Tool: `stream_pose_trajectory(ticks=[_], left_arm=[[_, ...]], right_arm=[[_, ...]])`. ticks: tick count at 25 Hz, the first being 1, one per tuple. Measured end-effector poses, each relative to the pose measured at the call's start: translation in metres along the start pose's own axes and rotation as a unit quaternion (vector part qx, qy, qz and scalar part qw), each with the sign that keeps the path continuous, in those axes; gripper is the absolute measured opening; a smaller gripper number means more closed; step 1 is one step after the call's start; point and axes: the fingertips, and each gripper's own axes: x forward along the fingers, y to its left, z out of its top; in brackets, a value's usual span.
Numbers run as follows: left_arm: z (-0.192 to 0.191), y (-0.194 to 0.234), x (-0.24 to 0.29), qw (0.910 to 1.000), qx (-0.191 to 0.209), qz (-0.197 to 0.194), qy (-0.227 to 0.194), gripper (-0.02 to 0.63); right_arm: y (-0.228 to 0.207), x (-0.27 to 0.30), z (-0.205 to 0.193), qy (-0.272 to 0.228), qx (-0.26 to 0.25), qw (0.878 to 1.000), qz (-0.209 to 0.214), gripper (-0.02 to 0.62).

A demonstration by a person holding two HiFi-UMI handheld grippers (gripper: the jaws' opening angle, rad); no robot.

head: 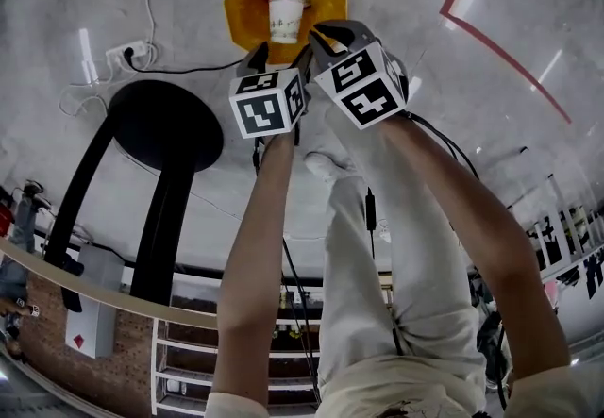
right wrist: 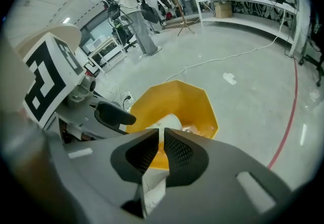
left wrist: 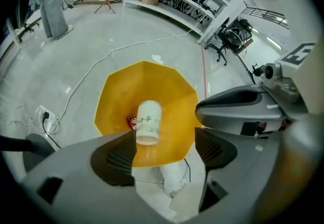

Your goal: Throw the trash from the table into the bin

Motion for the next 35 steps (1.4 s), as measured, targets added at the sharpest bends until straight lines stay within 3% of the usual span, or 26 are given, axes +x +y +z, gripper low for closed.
stream_pose_trajectory(ticks=[9, 11, 13, 15, 19, 22, 25, 31, 35], left_arm=[[-0.001, -0.002, -0.013, 0.9999, -0.007, -0.005, 0.008, 0.367], [0.003, -0.001, -0.020, 1.0000, -0.006, 0.000, 0.004, 0.336], [0.007, 0.000, -0.031, 0.9999, 0.009, 0.014, 0.000, 0.208], [0.012, -0.001, -0.042, 0.9991, 0.029, 0.029, -0.001, 0.008], [0.023, -0.006, -0.071, 0.9979, 0.053, 0.034, 0.009, 0.005], [0.041, -0.008, -0.101, 0.9972, 0.052, 0.051, 0.015, 0.005], [0.059, -0.021, -0.143, 0.9956, 0.075, 0.053, 0.019, 0.005], [0.094, -0.082, -0.243, 0.9881, 0.152, 0.026, -0.003, 0.005], [0.122, -0.106, -0.299, 0.9896, 0.133, 0.019, -0.051, 0.006]], right_arm=[[0.001, -0.002, -0.001, 0.013, -0.012, 1.000, 0.002, 0.042], [0.003, -0.004, 0.003, 0.009, -0.004, 1.000, 0.005, 0.049], [0.006, -0.008, 0.007, 0.004, 0.007, 1.000, 0.007, 0.068], [0.007, -0.014, 0.012, 0.002, 0.013, 1.000, 0.005, 0.093], [0.015, -0.036, 0.023, 0.004, 0.012, 1.000, -0.004, 0.013], [0.014, -0.060, 0.039, 0.003, -0.006, 1.000, -0.008, 0.008], [0.012, -0.097, 0.055, 0.004, -0.047, 0.999, -0.021, 0.006], [0.041, -0.203, 0.095, 0.000, -0.108, 0.994, 0.005, 0.006], [0.065, -0.257, 0.139, -0.026, -0.151, 0.988, 0.019, 0.006]])
